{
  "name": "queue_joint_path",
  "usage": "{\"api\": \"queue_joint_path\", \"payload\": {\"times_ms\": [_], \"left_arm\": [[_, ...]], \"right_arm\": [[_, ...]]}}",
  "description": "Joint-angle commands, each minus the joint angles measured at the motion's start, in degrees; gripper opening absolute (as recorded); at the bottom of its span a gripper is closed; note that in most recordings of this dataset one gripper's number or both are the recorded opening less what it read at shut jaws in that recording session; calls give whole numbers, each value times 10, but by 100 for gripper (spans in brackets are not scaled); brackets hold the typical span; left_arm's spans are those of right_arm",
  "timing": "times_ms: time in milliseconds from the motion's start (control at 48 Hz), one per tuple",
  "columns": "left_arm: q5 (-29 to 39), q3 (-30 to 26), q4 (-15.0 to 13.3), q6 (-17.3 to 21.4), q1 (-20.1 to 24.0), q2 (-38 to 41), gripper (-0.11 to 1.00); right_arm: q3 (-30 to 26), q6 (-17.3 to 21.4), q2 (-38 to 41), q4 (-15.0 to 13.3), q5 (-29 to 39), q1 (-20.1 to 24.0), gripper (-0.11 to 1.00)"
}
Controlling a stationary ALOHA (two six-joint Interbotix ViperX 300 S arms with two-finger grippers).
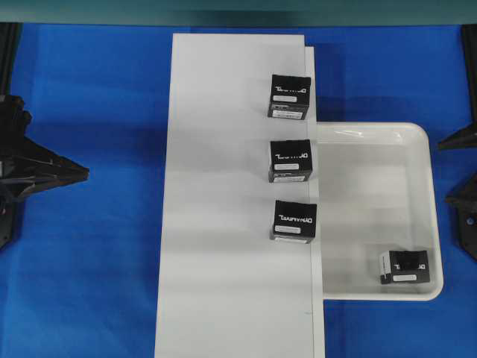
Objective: Place the box from the white plastic tray onto the white base.
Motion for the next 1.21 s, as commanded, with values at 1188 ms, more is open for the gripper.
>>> {"api": "queue_joint_path", "payload": {"times_ms": [1188], "left_arm": [[3,-11,3,0,-3,2,-7]], "right_arm": [[10,-7,25,-1,-53,-13,98]]}}
